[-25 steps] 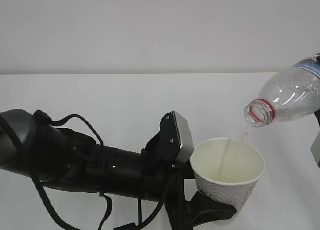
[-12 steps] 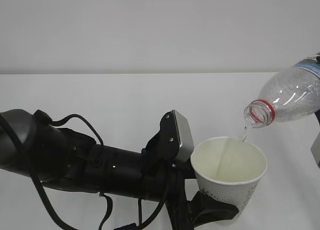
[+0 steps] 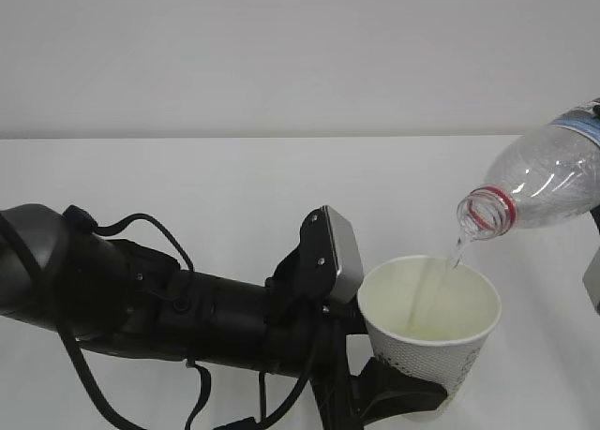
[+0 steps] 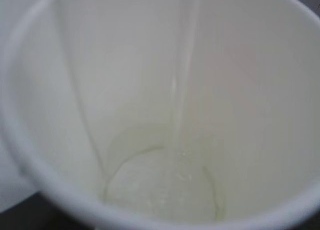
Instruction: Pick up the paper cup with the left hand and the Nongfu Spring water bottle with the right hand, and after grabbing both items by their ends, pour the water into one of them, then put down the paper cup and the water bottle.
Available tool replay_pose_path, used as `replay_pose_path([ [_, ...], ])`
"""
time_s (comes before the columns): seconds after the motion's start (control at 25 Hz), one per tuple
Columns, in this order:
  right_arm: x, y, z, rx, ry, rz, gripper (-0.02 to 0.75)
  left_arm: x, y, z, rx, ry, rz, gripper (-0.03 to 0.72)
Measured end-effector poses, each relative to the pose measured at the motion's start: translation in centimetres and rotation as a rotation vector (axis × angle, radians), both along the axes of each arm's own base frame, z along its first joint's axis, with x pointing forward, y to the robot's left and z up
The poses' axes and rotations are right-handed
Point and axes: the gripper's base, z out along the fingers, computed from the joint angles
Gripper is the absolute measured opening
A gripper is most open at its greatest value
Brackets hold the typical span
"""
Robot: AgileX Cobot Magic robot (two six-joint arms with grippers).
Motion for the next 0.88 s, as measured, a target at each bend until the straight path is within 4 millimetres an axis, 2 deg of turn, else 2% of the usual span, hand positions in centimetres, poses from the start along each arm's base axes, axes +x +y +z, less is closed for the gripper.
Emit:
replay_pose_path([
  [0.88,0.01,-0.03,0.04,0.003,-0.003,-0.004,0.458,0.0,0.0,0.0,0.0,0.0,0.0,0.528],
])
